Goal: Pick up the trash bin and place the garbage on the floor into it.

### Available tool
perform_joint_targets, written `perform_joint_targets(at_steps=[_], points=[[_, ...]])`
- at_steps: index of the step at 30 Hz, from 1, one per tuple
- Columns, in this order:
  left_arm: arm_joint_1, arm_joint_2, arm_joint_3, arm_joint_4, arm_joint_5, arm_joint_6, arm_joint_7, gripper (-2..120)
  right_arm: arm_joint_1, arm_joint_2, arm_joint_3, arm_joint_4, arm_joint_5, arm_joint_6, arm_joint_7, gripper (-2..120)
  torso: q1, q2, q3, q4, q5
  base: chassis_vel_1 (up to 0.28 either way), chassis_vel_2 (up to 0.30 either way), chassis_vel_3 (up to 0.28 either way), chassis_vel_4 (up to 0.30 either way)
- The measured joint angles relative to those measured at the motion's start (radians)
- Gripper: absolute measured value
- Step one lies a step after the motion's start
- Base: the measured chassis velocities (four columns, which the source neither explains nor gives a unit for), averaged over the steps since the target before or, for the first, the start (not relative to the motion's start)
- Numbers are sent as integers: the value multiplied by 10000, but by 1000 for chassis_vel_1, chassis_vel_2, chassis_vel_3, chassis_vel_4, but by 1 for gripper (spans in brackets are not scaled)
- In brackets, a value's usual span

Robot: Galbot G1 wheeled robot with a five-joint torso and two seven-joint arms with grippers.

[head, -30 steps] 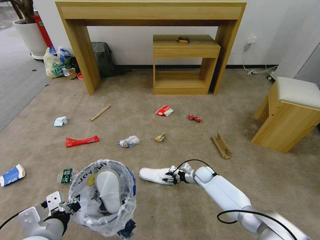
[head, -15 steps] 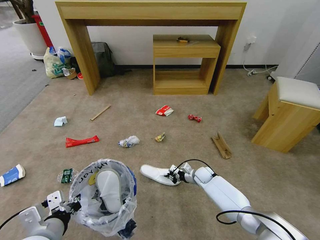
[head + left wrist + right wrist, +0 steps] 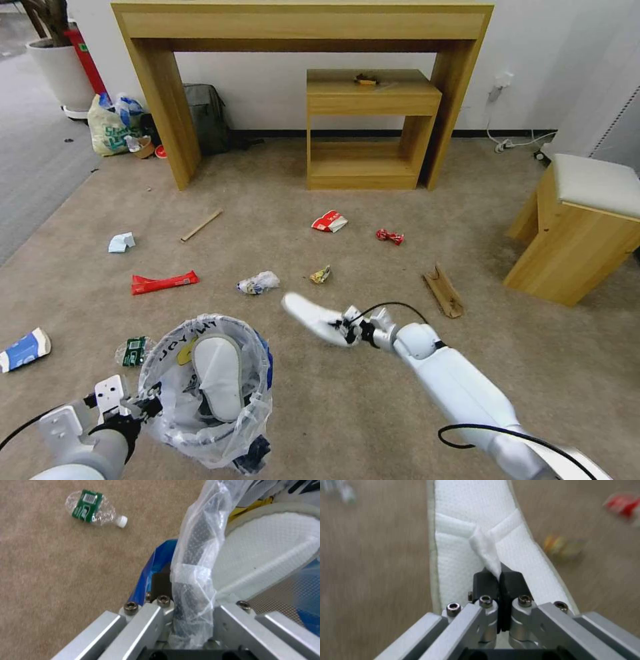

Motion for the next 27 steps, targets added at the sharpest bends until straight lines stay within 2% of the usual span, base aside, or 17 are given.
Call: perform_joint_targets(at_steps=[3,5,6,8,12,15,19,23,27], points=[[-219,243,74,185,-110,0,-128,0,-19,-272,532,1466,651,-68,8,0,0,0,0,1,-1,0,0,0,0],[-243,267,93,211,-110,0,-132,0,11,-283,585,1674,789,-68,8,0,0,0,0,0,-1,0,0,0,0],[-287,333,149,259,-110,-1,-141,0,120,-302,662,2207,1359,-158,36,0,0,0,0,4,-1,0,0,0,0],[-379,472,231,324,-123,0,-208,0,221,-312,617,2916,2288,-492,274,0,0,0,0,4,-1,0,0,0,0],[-543,640,305,412,-215,0,-339,0,263,-206,383,3846,3110,-822,637,0,0,0,0,3,-2,0,0,0,0],[-754,837,418,510,-365,0,-526,0,73,144,-175,5121,3723,-1005,1236,0,0,0,0,4,-2,0,0,0,0],[-814,879,495,521,-392,0,-593,0,-250,561,-777,6076,3861,-1170,1520,0,0,0,-1,5,-2,0,0,0,0],[-818,921,546,564,-392,0,-605,0,-593,853,-1542,6656,4032,-1297,1871,0,0,0,-1,3,-3,0,0,0,0],[-843,888,621,570,-377,0,-611,0,-975,1119,-2184,6679,3951,-1310,2102,0,0,0,-1,4,-2,0,0,0,0]])
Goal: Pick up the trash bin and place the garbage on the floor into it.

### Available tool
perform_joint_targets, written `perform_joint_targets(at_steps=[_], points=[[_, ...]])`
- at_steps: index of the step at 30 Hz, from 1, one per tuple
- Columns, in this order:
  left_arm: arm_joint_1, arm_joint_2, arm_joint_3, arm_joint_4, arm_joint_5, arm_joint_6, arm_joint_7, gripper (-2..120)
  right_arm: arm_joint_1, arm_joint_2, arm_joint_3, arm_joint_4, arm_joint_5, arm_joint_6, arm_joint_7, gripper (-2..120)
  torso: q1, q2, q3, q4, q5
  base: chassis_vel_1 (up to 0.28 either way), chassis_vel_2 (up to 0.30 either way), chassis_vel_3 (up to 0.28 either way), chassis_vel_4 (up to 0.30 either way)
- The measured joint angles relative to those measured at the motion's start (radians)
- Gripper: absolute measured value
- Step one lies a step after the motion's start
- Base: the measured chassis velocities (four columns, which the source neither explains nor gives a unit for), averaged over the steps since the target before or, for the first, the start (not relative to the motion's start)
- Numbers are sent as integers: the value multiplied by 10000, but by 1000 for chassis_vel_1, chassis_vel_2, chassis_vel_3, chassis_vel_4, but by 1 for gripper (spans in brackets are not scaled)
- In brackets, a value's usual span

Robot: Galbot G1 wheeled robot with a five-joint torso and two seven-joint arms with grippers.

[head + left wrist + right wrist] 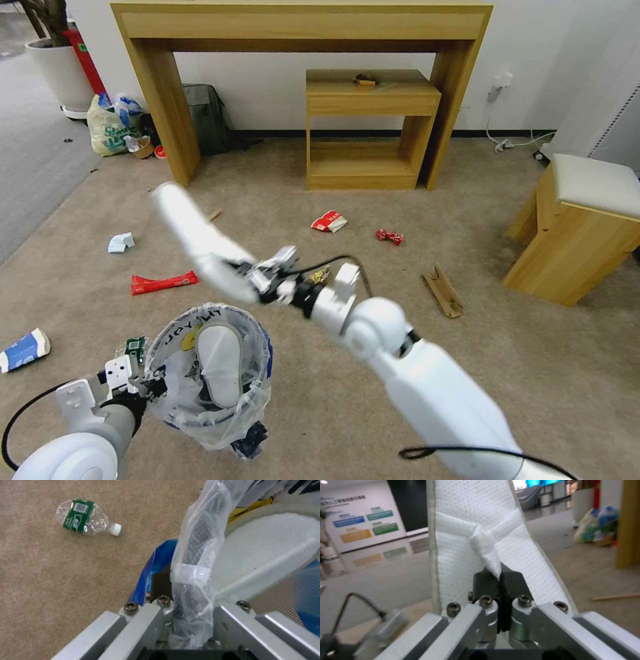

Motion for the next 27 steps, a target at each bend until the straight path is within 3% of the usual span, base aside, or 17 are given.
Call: perform_joint_targets(at_steps=[17,27], points=[[6,-170,62,-111,27,0,-29,0,-1056,434,-971,-1086,-822,568,397,0,0,0,1,-1,2,0,0,0,0],[14,-135,-45,-219,-27,0,-46,0,-1161,-24,-1039,-745,-1012,684,548,36,0,0,1,-1,3,0,0,0,0]])
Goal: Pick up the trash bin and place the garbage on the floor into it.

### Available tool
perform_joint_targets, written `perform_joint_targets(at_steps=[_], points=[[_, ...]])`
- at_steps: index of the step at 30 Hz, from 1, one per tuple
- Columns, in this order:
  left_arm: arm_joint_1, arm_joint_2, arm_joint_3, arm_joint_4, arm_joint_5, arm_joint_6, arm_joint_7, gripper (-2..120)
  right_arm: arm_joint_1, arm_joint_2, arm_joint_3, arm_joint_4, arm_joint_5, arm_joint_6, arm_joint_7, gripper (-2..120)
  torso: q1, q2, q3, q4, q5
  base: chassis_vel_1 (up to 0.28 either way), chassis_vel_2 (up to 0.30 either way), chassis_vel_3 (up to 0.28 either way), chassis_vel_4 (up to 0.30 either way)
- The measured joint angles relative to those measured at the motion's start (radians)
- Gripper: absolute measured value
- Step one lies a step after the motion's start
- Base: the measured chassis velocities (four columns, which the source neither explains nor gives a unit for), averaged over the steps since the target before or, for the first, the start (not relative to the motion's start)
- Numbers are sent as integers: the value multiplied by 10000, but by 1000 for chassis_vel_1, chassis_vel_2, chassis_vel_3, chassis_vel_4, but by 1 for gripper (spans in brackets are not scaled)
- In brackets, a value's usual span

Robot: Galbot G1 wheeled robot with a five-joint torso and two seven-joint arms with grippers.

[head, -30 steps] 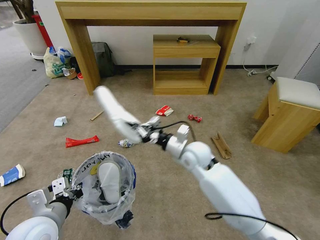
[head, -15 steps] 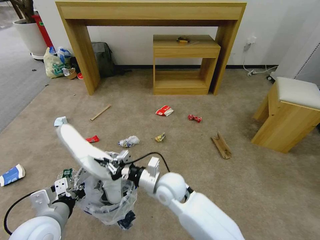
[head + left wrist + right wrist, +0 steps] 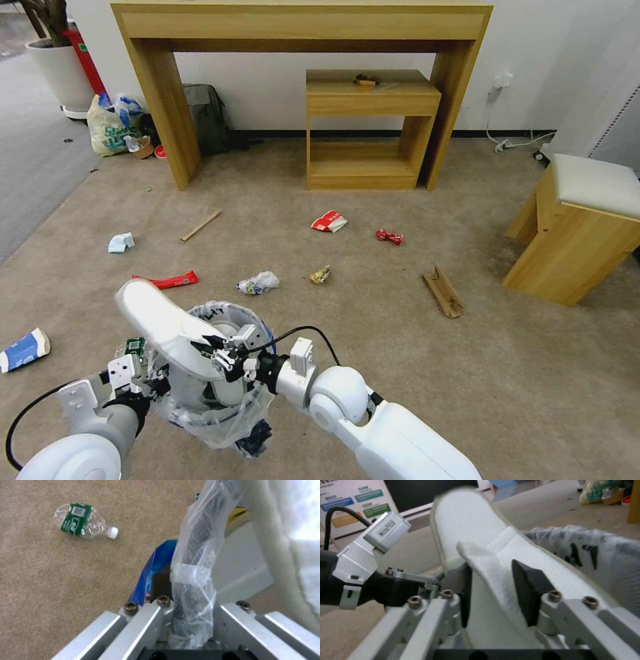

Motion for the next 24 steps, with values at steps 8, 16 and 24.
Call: perform_joint_targets(at_steps=[8,16,24], points=[[1,23,-26,-6,-31,0,2,0,-94,-242,186,312,5,3,20,65,-1,0,0,0,0,0,0,0,0],[23,93,-113,-26,-160,0,1,0,-110,-324,572,802,74,-70,227,96,0,0,1,0,0,0,0,0,0],[101,-10,-165,21,-169,0,22,0,-375,-710,2286,1445,97,-567,737,100,-1,0,0,1,1,0,0,0,0]])
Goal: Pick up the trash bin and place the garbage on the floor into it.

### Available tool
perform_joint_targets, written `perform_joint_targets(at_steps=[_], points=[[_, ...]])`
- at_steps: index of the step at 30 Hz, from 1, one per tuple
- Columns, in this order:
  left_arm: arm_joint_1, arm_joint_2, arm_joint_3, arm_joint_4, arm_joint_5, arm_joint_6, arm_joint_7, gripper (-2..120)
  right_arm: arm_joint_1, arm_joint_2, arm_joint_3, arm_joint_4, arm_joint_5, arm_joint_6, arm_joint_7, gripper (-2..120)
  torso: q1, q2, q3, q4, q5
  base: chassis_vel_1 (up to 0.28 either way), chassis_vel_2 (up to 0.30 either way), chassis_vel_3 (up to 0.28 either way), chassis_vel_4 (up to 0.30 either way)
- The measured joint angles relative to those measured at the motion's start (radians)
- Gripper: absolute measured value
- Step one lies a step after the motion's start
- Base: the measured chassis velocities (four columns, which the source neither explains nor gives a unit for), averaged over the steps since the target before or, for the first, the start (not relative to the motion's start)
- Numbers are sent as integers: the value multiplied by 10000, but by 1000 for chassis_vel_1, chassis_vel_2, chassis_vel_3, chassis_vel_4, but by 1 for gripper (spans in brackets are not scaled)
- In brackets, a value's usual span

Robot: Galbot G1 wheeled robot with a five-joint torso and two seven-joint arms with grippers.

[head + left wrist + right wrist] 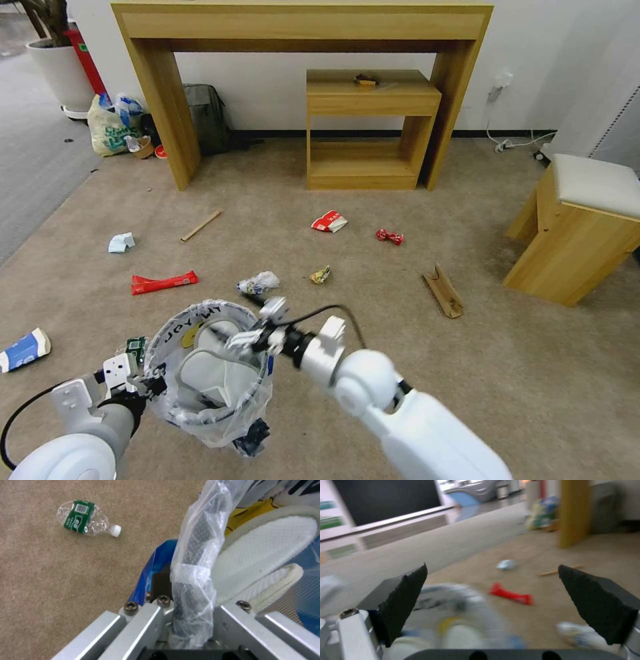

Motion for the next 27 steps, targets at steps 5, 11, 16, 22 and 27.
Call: perform_joint_targets(at_steps=[5,11,16,22,27], points=[[61,13,-3,33,0,0,53,0,-499,-381,911,206,-70,-54,728,100,0,-1,0,-2,1,0,0,0,0],[110,61,-62,137,1,0,192,0,-1600,-275,2171,177,-677,249,1538,100,0,0,0,0,-1,0,0,0,0],[114,137,-78,167,-75,0,216,0,-2534,28,3437,293,-1092,552,1510,100,0,0,-1,0,-1,0,0,0,0],[88,137,-43,169,-125,0,234,0,-3157,120,4182,568,-1159,693,1438,100,0,0,0,-2,-1,0,0,0,0],[54,205,0,237,-133,0,256,0,-3656,235,4607,789,-1439,799,1170,100,0,-1,0,-1,-1,0,0,0,0]])
